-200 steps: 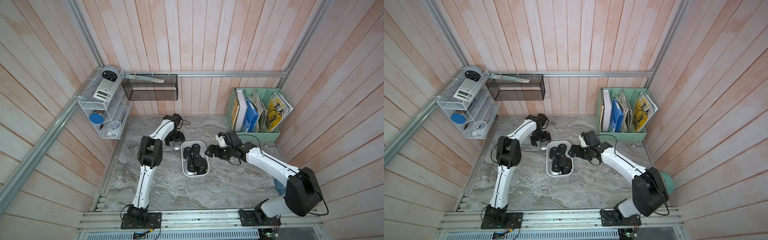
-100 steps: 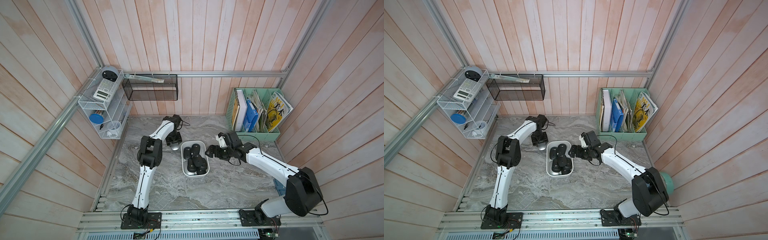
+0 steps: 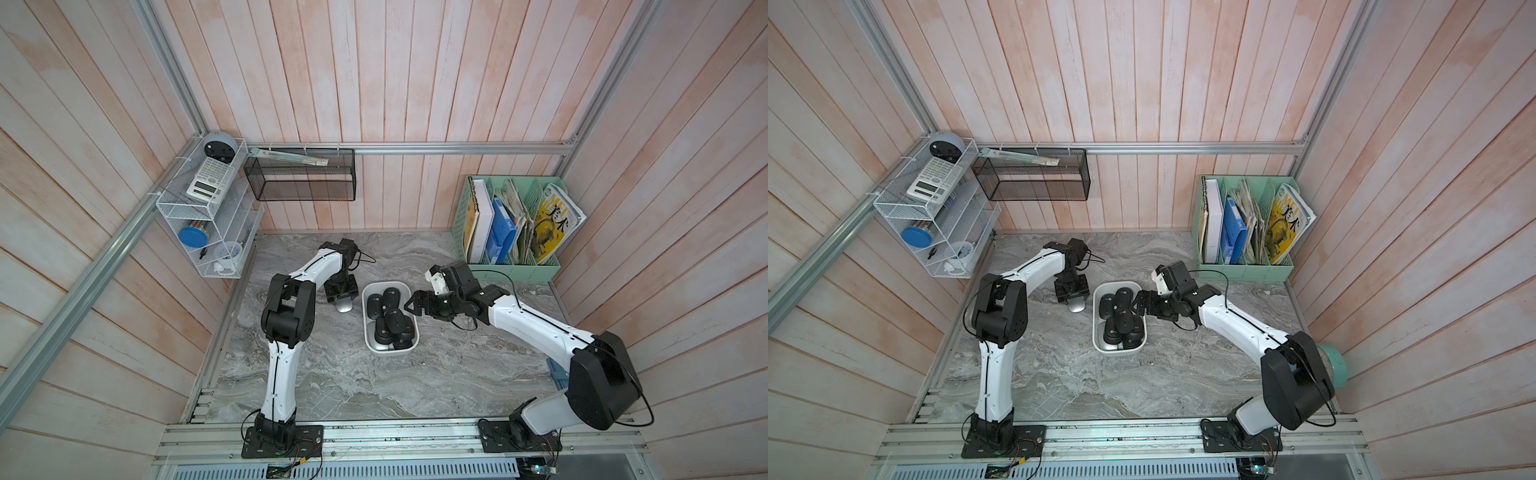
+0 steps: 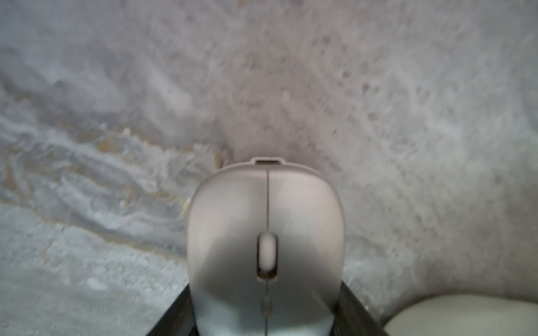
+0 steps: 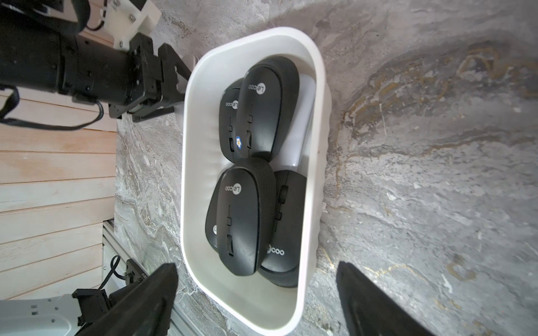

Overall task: Put the mouse in the storage box
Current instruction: Pick up the mouse from the center of the board, then place the mouse in the storage box.

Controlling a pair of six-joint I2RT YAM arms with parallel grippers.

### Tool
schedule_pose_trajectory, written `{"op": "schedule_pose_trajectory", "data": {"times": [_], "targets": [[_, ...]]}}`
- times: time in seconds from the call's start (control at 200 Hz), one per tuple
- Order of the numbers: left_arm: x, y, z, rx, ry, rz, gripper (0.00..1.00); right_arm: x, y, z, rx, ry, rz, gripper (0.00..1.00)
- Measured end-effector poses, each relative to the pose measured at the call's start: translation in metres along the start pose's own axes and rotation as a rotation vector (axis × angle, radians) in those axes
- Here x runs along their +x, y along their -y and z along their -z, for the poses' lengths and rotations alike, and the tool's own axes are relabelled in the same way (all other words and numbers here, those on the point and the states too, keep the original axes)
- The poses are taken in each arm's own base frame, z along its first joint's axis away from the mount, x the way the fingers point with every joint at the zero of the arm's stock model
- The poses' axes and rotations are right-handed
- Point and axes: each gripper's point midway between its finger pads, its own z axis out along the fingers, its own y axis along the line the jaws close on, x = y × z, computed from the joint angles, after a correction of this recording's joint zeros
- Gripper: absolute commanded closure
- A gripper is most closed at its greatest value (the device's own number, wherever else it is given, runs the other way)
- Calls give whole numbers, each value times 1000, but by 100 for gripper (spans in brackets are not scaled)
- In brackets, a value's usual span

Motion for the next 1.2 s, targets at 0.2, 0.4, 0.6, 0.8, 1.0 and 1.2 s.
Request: {"op": "schedule_pose_trajectory", "data": {"times": [0.2,0.4,0.6,0.8,1.0,1.2], "targets": [[13,3,60,86,105,-10,56,-12,-20,-25,-88,-23,36,8],[35,35,96,185,155,-64,56,-27,-40,-51,-206,-42,43,9],[56,60,94,217,129,-106,56,-49,-55,-50,-277,1,53,12],[65,70,94,228,119,-116,56,-56,-36,-49,-256,19,17,12],[70,90,89,242,99,-146,56,-40,3,-45,-159,17,-47,12],[73,106,72,251,53,-164,56,-38,27,-17,-97,63,-69,12]]}}
